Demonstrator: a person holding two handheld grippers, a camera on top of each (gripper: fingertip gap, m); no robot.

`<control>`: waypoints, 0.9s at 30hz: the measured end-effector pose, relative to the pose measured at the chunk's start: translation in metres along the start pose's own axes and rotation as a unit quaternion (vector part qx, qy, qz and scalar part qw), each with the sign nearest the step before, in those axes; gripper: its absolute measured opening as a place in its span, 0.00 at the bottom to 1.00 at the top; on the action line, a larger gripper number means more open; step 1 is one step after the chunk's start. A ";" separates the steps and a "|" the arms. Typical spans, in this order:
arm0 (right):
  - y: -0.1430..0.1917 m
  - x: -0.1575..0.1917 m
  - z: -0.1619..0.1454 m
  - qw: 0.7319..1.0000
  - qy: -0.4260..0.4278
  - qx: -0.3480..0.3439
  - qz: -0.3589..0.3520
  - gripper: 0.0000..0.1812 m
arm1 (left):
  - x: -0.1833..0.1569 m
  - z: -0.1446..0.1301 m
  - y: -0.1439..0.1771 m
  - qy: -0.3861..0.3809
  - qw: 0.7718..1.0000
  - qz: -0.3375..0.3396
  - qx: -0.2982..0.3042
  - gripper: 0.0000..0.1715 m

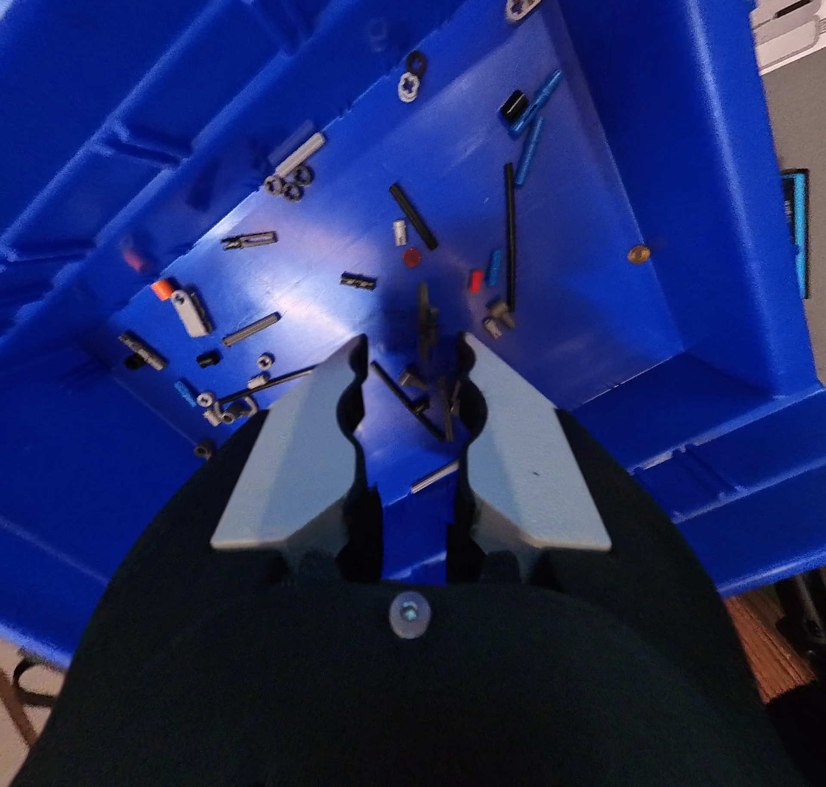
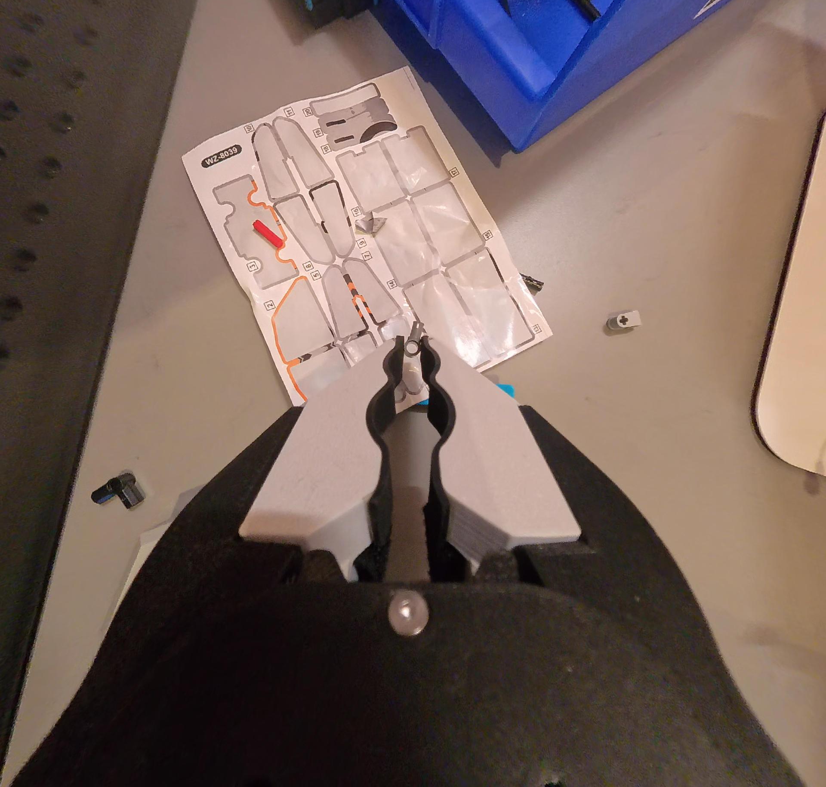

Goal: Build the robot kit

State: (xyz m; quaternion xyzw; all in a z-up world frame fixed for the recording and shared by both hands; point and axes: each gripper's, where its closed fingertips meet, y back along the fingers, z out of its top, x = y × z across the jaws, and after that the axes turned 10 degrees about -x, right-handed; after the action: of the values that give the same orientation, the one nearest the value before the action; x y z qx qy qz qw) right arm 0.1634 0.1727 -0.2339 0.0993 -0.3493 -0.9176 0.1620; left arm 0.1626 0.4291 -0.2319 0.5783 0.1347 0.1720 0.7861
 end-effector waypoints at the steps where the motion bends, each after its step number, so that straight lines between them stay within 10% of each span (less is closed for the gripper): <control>1: 0.000 0.000 0.000 1.000 0.000 0.000 0.000 0.03 | 0.005 -0.002 0.004 0.006 1.000 0.011 0.002 0.28; 16: 0.005 -0.001 0.003 1.000 0.004 -0.006 -0.004 0.03 | 0.122 -0.059 0.120 0.133 0.953 0.259 -0.089 0.47; 27: 0.005 -0.002 0.001 1.000 0.004 -0.003 -0.003 0.03 | 0.118 -0.096 0.062 0.171 0.975 0.136 -0.042 0.07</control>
State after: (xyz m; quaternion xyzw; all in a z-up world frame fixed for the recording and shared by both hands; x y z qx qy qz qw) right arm 0.1656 0.1707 -0.2294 0.1034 -0.3456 -0.9187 0.1605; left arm 0.2230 0.5791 -0.2023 0.5196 0.1799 0.3788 0.7444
